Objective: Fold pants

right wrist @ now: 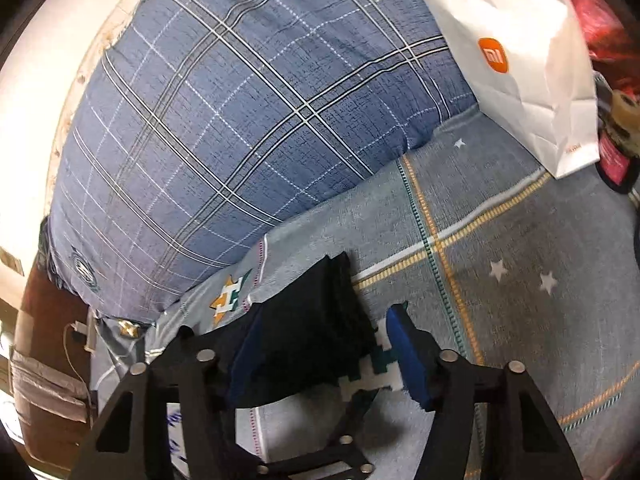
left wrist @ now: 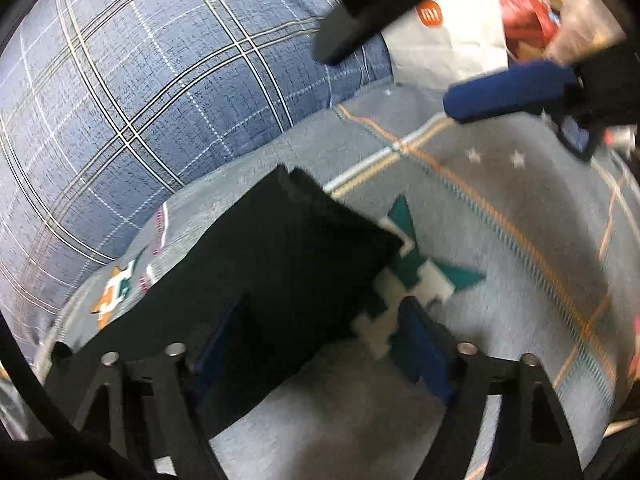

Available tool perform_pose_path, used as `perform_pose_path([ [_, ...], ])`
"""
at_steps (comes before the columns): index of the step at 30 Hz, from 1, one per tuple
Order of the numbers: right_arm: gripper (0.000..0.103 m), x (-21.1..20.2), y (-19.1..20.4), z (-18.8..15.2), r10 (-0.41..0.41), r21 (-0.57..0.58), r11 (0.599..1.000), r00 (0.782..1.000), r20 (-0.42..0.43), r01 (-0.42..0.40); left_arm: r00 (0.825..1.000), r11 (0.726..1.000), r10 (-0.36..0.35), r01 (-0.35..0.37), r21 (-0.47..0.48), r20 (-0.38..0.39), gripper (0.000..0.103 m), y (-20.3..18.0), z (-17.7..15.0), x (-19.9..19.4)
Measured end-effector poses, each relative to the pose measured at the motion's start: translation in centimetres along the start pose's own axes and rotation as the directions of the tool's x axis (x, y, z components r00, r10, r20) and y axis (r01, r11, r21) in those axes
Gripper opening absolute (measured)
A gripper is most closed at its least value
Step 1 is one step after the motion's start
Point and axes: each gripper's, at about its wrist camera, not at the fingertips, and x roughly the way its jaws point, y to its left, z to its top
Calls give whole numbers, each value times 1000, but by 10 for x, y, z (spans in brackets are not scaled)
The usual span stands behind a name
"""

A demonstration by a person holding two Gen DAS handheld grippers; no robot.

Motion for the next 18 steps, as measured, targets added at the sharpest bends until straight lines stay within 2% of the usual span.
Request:
perform_pose_path([
  [1, 58, 0, 0, 1, -2, -8, 1000, 1000, 3, 2, 1000, 1000, 3, -3, -17, -3, 65, 1, 3, 3],
  [3, 58, 0, -4, 1, 22, 6, 1000, 1000, 2, -22, 1000, 999, 29, -29, -39, 5, 37, 4, 10, 8],
  [6, 58, -3, -10, 2, 49, 22, 999, 999, 17, -49, 997, 996, 68, -67, -55, 22, 16, 8, 9, 11],
  [11, 58, -19, -3, 1, 11, -14, 1000, 996, 90, -10, 1000, 986, 5, 0, -165, 27, 14, 26, 6, 5],
  [18, 58, -30, 1, 4, 45, -32, 999, 991, 124, -41, 1000, 973, -6, 9, -233, 16, 14, 28, 7, 8],
])
